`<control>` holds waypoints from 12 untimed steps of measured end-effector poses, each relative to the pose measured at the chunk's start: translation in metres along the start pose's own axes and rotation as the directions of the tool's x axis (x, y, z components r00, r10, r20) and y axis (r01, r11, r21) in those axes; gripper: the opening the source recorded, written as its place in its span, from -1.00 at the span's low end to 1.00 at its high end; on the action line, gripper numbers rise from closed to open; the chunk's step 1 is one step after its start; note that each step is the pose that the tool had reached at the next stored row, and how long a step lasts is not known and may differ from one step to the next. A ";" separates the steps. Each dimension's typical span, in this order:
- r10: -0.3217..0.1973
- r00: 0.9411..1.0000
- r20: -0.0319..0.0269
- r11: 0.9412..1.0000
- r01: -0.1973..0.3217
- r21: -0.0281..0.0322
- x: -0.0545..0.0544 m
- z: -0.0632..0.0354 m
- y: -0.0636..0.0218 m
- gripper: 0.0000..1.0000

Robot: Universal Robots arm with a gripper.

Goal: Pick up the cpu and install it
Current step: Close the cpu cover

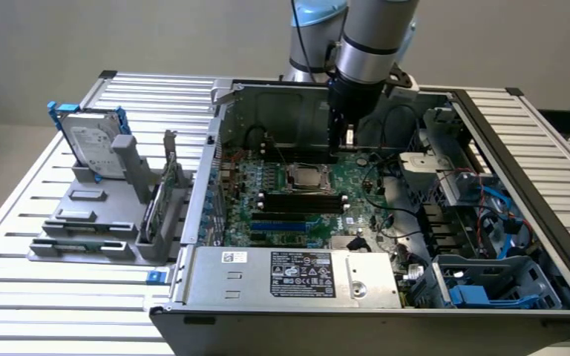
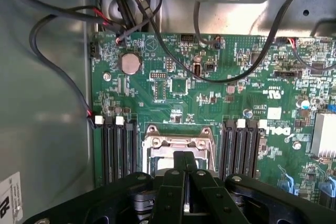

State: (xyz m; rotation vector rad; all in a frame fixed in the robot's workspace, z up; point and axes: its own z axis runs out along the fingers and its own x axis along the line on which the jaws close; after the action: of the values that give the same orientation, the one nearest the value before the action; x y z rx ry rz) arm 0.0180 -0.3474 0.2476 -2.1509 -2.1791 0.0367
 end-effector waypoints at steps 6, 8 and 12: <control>0.001 1.000 0.000 1.000 -0.001 0.032 -0.002 0.0012 -0.0075 -0.79; 0.002 1.000 0.000 0.999 -0.002 0.046 -0.003 0.0021 -0.0102 -0.79; 0.003 1.000 -0.001 0.998 -0.003 0.069 -0.005 0.0042 -0.0153 -0.79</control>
State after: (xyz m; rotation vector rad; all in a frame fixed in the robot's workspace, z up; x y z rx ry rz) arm 0.0024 -0.3526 0.2443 -2.1165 -2.1413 0.1095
